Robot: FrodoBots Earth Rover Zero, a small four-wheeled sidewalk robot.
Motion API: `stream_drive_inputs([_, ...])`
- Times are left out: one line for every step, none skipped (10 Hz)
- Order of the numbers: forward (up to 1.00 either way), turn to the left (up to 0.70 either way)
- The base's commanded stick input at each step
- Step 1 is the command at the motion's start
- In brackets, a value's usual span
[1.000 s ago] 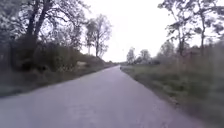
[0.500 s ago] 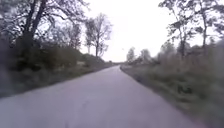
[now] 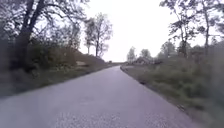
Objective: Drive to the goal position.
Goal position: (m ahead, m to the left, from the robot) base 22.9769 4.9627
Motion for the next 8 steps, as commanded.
stream_drive_inputs([1.00,0.00])
stream_drive_inputs([1.00,0.00])
stream_drive_inputs([1.00,0.00])
stream_drive_inputs([1.00,0.00])
stream_drive_inputs([1.00,0.00])
stream_drive_inputs([1.00,0.00])
stream_drive_inputs([1.00,0.00])
stream_drive_inputs([1.00,0.00])
